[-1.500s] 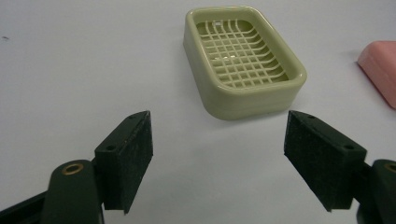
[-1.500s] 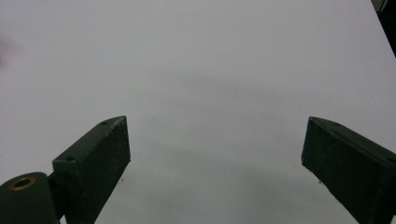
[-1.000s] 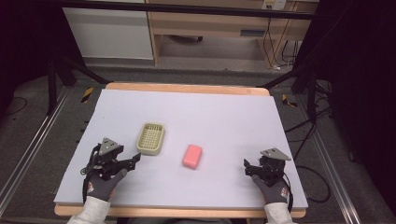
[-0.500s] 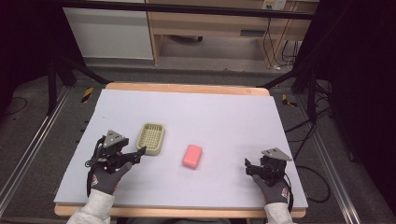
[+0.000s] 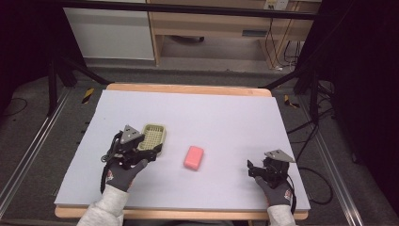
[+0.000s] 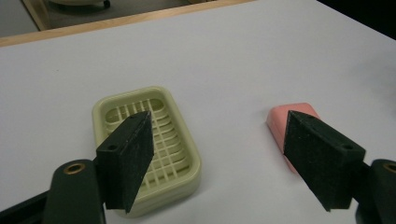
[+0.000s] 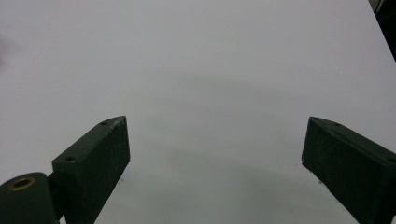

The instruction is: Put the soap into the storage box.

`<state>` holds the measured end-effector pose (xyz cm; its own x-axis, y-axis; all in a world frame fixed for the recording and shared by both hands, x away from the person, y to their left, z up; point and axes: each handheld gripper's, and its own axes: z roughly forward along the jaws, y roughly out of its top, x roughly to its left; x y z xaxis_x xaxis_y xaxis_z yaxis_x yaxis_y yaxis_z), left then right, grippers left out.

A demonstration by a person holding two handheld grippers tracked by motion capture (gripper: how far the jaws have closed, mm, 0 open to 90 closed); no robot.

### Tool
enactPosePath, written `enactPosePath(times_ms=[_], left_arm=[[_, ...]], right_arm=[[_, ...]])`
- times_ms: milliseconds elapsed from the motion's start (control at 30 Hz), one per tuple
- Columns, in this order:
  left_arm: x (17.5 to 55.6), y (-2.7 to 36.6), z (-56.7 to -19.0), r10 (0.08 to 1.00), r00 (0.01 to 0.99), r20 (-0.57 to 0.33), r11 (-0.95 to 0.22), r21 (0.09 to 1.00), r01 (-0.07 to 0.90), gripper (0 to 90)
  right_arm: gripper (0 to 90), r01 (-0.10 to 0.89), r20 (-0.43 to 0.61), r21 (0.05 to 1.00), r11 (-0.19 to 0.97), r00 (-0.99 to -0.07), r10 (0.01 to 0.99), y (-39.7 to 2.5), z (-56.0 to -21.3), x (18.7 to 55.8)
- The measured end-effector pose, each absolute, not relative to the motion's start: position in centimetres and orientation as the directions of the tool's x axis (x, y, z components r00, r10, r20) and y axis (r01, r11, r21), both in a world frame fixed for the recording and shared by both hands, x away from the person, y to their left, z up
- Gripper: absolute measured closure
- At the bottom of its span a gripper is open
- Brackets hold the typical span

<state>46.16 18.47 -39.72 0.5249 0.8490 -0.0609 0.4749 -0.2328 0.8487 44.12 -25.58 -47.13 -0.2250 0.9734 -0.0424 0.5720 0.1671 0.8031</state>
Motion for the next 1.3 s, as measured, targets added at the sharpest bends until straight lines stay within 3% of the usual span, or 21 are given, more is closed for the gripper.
enactPosePath(times_ms=[1300], left_arm=[[48.1,11.1,-40.5,0.793,0.610,-0.016,-0.344,0.814,0.468,21.5]], right_arm=[[8.3,0.576,-0.039,0.801,0.163,-0.222,0.974,-25.5,-47.1,44.1]])
